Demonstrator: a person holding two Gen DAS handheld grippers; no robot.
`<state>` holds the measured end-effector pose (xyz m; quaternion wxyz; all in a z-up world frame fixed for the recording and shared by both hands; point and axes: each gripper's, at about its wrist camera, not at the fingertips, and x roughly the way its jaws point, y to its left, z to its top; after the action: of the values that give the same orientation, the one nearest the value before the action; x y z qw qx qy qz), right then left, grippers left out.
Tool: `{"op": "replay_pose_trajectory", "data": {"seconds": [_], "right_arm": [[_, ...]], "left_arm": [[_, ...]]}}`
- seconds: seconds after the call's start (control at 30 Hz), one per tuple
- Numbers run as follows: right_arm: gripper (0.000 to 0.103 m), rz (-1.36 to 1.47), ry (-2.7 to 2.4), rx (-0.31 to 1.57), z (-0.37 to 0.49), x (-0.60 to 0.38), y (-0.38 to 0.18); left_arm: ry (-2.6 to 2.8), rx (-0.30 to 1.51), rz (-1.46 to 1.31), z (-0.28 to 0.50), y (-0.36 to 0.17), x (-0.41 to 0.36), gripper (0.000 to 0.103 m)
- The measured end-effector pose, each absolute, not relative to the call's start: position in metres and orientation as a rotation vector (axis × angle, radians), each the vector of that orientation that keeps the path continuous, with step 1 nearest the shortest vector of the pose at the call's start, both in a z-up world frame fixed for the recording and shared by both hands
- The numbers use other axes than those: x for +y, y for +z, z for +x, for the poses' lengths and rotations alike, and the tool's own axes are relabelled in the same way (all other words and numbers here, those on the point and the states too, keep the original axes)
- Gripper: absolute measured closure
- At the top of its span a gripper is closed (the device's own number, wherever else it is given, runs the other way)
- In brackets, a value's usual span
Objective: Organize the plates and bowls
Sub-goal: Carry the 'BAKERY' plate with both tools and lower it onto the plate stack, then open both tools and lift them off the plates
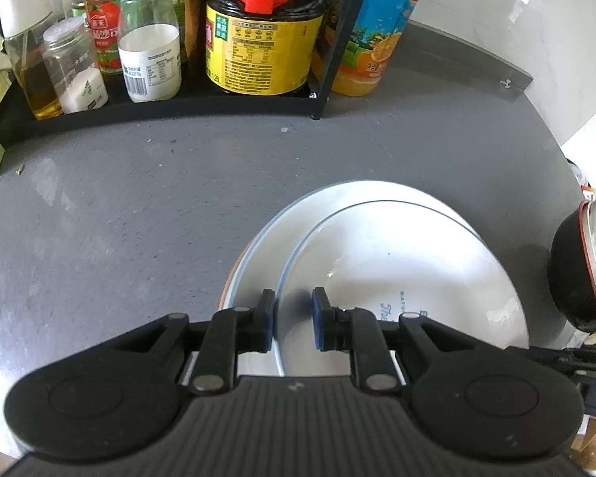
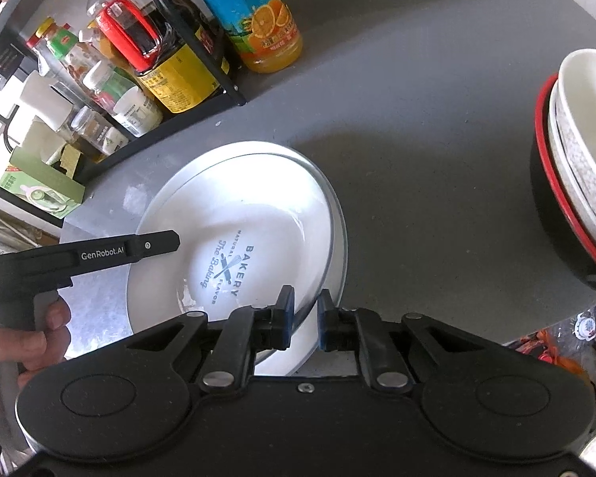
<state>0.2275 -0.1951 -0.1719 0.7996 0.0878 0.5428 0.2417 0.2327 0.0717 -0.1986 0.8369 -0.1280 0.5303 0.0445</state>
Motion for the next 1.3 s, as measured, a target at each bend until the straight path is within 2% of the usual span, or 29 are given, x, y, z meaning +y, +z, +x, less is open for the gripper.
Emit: {"op": "replay_pose_trajectory", "data": {"seconds": [0.27, 0.53, 0.63, 0.83, 1.2, 1.3], "right_arm": [[0.097, 0.193, 0.484, 1.123, 0.227, -0.195, -0.170], [0.097, 0.189, 0.476, 1.124, 0.228, -0.194, -0.168], [0.097, 0.174, 0.475, 1.125, 0.228, -0.192, -0.170], [0.095, 0.144, 0.484, 1.142, 0.230, -0.184, -0.173], [0.093, 0.124, 0.479, 1.180, 0.237, -0.173, -0.179], [0.091, 0.142, 0.474, 1.197, 0.239, -0.174, -0.179]], "left_arm": [[0.101, 1.144, -0.285, 0.238, -0.194, 0.076, 0.086], [0.114, 1.136, -0.314, 0.239, -0.183, 0.085, 0.085], [0.121, 1.137, -0.324, 0.238, -0.176, 0.088, 0.078], [0.139, 1.125, -0.333, 0.232, -0.168, 0.094, 0.070], [0.183, 1.126, -0.333, 0.229, -0.168, 0.101, 0.059], [0.186, 1.118, -0.330, 0.228, -0.167, 0.101, 0.050]]}}
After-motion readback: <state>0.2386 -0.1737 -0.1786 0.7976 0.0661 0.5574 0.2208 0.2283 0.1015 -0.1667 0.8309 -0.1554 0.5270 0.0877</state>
